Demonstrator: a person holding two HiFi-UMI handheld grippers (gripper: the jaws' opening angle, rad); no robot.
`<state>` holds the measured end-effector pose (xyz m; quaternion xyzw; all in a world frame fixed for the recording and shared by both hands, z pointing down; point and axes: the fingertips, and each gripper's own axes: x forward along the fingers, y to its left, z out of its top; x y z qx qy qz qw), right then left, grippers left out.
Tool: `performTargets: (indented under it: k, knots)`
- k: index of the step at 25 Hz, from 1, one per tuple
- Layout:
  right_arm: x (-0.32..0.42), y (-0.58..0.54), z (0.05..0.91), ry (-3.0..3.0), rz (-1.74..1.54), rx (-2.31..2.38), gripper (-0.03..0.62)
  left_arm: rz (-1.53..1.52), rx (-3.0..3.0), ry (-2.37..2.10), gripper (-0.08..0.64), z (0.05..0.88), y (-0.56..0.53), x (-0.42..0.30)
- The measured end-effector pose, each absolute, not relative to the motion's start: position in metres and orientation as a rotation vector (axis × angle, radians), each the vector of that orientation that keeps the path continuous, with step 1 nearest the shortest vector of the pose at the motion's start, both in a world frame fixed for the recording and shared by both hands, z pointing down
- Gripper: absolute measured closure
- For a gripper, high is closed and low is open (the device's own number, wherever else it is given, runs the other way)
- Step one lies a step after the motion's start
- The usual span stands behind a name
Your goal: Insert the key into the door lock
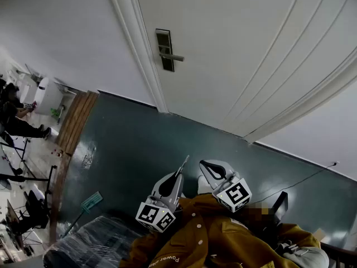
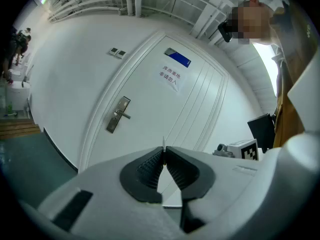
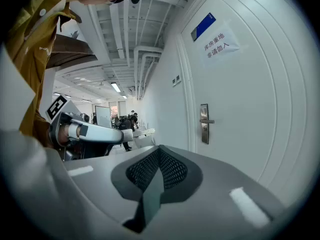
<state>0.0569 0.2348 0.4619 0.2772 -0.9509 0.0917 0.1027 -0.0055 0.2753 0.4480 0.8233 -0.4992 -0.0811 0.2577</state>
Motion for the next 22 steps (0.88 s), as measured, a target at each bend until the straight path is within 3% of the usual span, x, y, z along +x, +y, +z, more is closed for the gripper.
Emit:
performTargets:
  k: [18, 20, 22]
  knots:
    - [0.080, 0.218, 0.462, -2.805, 0.304, 0.849, 0.584, -0.266, 2.173, -1.357, 0.535, 0.454, 0.265, 0.009]
    - [0.091, 0.203, 0.460, -2.811, 0.296, 0.862, 0.523, -0.290, 2.163, -1.365, 0.535, 0.452, 0.253, 0.012]
    - [0.102, 0.189, 0.459, -2.822, 0.286, 0.883, 0.522, -0.294, 2.162, -1.382, 0.535, 0.452, 0.243, 0.016]
